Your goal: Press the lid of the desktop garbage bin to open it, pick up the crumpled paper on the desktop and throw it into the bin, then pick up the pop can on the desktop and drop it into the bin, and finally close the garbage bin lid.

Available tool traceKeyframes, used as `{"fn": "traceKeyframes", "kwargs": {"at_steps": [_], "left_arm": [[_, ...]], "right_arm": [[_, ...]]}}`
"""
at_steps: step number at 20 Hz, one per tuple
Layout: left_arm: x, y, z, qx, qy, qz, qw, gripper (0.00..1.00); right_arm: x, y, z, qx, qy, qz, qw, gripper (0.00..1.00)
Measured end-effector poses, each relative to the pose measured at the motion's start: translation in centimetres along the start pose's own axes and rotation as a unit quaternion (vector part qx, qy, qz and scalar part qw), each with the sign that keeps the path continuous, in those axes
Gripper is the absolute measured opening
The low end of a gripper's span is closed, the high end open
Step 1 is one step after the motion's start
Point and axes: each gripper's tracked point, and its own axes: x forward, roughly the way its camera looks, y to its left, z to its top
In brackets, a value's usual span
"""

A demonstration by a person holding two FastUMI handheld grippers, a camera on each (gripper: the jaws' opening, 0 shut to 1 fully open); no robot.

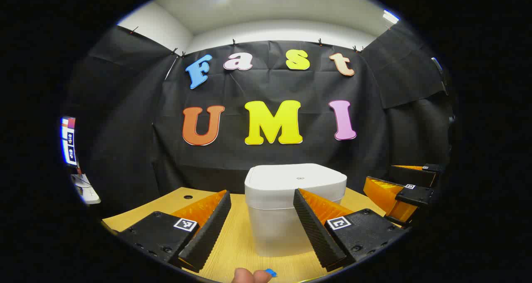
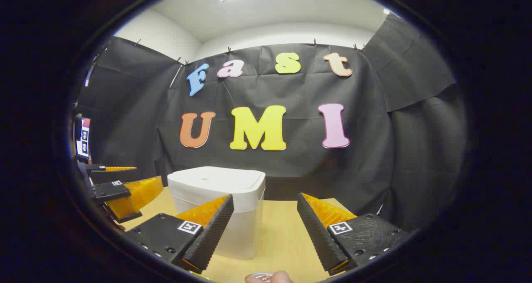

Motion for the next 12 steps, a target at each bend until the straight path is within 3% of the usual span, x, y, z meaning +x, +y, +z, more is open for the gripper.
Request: {"fn": "traceKeyframes", "kwargs": {"at_steps": [4,12], "left_arm": [[0.17,0.92,0.03,-0.003,0.000,0.016,1.000,0.97],[0.30,0.49,0.21,-0.005,-0.001,0.013,1.000,0.97]], "right_arm": [[0.02,0.30,0.41,-0.016,-0.009,-0.007,1.000,0.96],[-0.15,-0.25,0.48,-0.011,-0.005,-0.006,1.000,0.95]]}}
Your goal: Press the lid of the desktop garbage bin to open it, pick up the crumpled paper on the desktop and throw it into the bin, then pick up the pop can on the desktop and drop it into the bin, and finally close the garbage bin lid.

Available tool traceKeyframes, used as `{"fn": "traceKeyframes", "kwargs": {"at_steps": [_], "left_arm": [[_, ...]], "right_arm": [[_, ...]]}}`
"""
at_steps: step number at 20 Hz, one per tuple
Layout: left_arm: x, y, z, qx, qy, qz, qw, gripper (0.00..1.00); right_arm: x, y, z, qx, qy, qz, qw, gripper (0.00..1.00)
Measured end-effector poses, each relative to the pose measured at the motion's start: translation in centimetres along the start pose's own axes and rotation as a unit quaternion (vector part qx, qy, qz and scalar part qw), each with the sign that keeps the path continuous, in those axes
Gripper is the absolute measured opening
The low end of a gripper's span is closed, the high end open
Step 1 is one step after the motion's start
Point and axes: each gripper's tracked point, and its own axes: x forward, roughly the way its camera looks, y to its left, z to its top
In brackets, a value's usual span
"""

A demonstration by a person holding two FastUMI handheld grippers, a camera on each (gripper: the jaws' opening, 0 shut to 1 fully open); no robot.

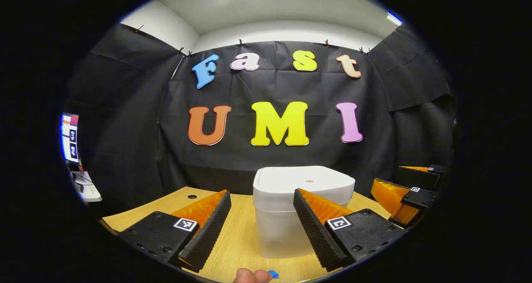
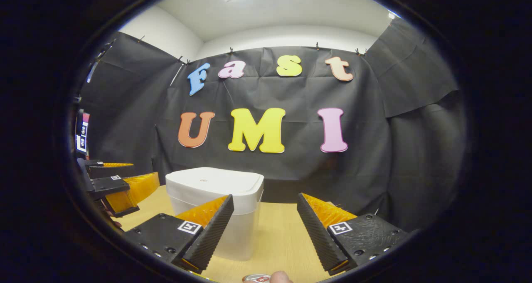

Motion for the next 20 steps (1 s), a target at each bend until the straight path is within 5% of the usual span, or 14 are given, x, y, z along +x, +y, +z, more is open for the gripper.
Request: {"fn": "traceKeyframes", "kwargs": {"at_steps": [16,19,20], "left_arm": [[-0.1,-0.1,0.3,0.009,-0.011,0.009,1.000,1.00],[0.0,0.1,-0.1,0.007,-0.006,0.012,1.000,0.97],[0.1,0.1,-0.2,0.006,-0.004,0.012,1.000,0.97]], "right_arm": [[0.4,-0.1,0.2,0.020,0.007,0.013,1.000,0.95],[1.3,1.7,0.7,0.019,0.017,0.038,0.999,0.91],[1.5,1.9,0.7,0.022,0.017,0.043,0.999,0.77]]}}
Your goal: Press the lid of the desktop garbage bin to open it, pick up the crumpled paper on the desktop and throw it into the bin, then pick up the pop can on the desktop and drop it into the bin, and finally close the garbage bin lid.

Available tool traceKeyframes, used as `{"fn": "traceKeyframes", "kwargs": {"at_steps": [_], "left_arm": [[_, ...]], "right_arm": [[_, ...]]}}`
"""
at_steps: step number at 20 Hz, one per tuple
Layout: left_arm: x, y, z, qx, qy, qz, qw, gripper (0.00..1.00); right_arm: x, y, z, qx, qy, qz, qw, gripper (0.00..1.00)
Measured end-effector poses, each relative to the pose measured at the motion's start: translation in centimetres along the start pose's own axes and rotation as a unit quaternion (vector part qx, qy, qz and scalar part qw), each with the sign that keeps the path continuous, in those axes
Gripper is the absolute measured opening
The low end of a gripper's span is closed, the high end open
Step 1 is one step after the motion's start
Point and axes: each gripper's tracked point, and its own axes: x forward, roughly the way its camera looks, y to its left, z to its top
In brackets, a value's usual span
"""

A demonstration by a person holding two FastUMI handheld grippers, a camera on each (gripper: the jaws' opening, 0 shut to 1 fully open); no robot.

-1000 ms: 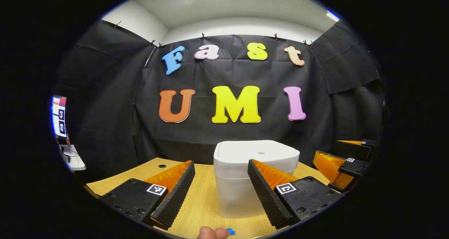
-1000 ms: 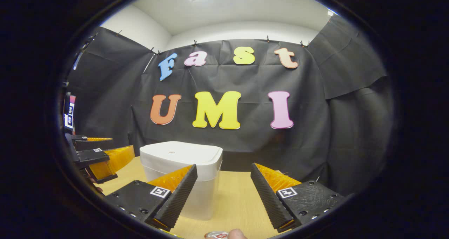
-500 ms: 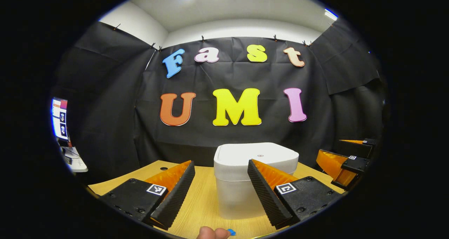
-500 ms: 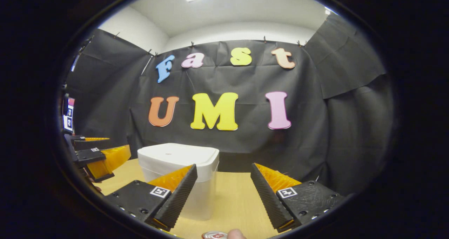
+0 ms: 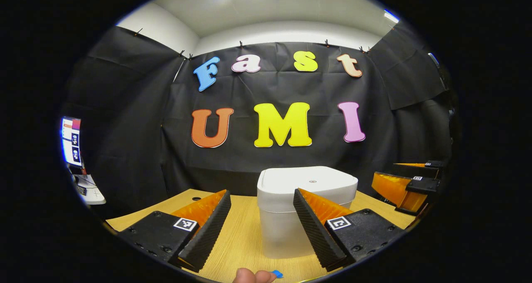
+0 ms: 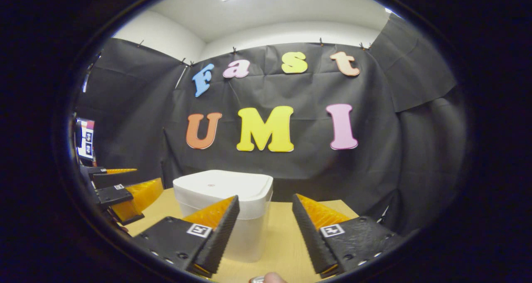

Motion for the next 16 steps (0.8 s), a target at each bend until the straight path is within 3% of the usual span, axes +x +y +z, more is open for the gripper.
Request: {"fn": "traceKeyframes", "kwargs": {"at_steps": [1,3,4,5,6,7,9,10,16], "left_arm": [[0.0,-0.1,0.0,0.000,0.000,-0.001,1.000,0.97],[0.1,0.0,-0.1,0.003,0.000,-0.001,1.000,0.97],[0.1,0.0,-0.3,0.005,0.002,0.000,1.000,0.97],[0.0,0.1,-0.4,0.007,0.003,0.002,1.000,0.98],[-0.2,0.3,-0.3,0.009,0.001,0.003,1.000,0.97],[-0.4,0.5,-0.3,0.009,0.000,0.005,1.000,0.97],[-0.5,0.9,-0.4,0.010,0.000,0.006,1.000,0.98],[-0.5,1.0,-0.5,0.010,0.001,0.008,1.000,0.98],[-0.9,2.3,-0.2,0.015,-0.003,0.018,1.000,0.98]], "right_arm": [[0.1,0.4,0.4,-0.002,0.001,0.003,1.000,0.63],[0.7,1.2,1.2,-0.012,-0.002,0.008,1.000,0.58],[0.8,2.0,1.6,-0.002,-0.004,0.019,1.000,0.41],[1.0,2.7,1.7,0.009,-0.001,0.030,0.999,0.31],[1.2,3.2,1.7,0.018,0.004,0.041,0.999,0.07],[1.5,3.9,1.6,0.017,0.014,0.055,0.998,0.00],[3.2,5.8,-0.5,0.028,0.039,0.086,0.995,0.00],[3.1,6.4,0.7,0.036,0.046,0.101,0.993,0.00],[7.6,6.8,0.8,-0.002,0.077,0.093,0.993,0.00]]}}
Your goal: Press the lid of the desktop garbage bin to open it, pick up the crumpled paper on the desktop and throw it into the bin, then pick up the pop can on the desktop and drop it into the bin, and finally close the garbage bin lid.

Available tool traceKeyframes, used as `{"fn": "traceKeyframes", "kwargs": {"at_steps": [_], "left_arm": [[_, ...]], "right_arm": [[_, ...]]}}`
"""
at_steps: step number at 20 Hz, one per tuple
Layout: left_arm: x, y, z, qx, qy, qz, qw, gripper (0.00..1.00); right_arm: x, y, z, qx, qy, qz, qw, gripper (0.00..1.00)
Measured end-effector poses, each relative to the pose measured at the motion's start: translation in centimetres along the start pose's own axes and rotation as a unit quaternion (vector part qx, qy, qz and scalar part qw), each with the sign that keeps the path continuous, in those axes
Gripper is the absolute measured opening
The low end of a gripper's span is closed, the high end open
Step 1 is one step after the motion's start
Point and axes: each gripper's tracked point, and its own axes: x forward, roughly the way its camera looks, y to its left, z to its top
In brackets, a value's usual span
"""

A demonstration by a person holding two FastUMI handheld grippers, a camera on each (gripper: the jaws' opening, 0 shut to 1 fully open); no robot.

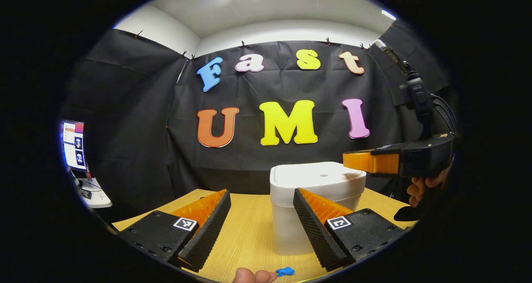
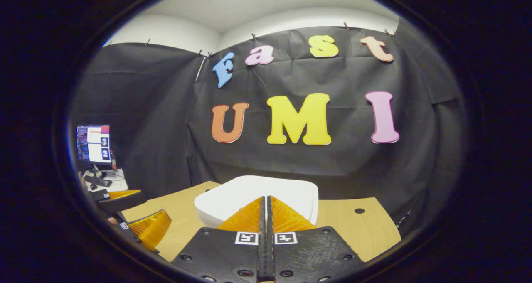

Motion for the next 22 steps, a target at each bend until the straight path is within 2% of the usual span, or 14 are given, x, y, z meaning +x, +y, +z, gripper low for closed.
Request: {"fn": "traceKeyframes", "kwargs": {"at_steps": [2,4,7,9,11,12,16,17,18,20,22], "left_arm": [[0.1,0.2,-0.1,0.000,-0.001,0.002,1.000,0.97],[0.0,0.3,-0.7,-0.005,0.005,0.000,1.000,0.97],[0.0,0.7,-1.6,-0.016,0.017,0.000,1.000,0.98],[-0.2,1.0,-1.5,-0.020,0.016,0.001,1.000,0.98],[-0.4,1.3,-1.5,-0.022,0.015,0.004,1.000,0.98],[-0.6,1.3,-1.5,-0.022,0.014,0.004,1.000,0.98],[-0.8,1.2,-1.4,-0.019,0.015,0.002,1.000,0.98],[-0.9,1.1,-1.3,-0.017,0.014,0.002,1.000,0.98],[-0.8,0.9,-1.2,-0.016,0.013,0.001,1.000,0.98],[-0.8,0.5,-1.0,-0.017,0.010,-0.001,1.000,0.98],[-0.9,0.2,-0.7,-0.019,0.005,-0.001,1.000,0.98]], "right_arm": [[1.3,0.1,-1.2,0.001,0.027,0.000,1.000,0.00],[1.4,0.2,-1.1,0.002,0.029,0.003,1.000,0.00],[1.5,0.3,-2.7,0.031,0.049,0.032,0.998,0.01],[1.4,0.2,-2.4,0.022,0.052,0.040,0.998,0.01],[1.0,0.0,-1.5,0.026,0.031,0.037,0.999,0.01],[0.7,-0.7,-0.7,0.031,0.023,0.015,0.999,0.01],[-1.2,-1.7,2.5,0.031,-0.042,-0.014,0.999,0.67],[-1.8,-1.8,3.6,0.022,-0.064,-0.020,0.997,0.76],[-2.4,-2.0,4.3,0.011,-0.079,-0.027,0.996,0.91],[-3.0,-1.9,4.4,0.008,-0.090,-0.025,0.996,0.95],[-3.2,-1.3,3.6,0.020,-0.082,-0.009,0.996,0.95]]}}
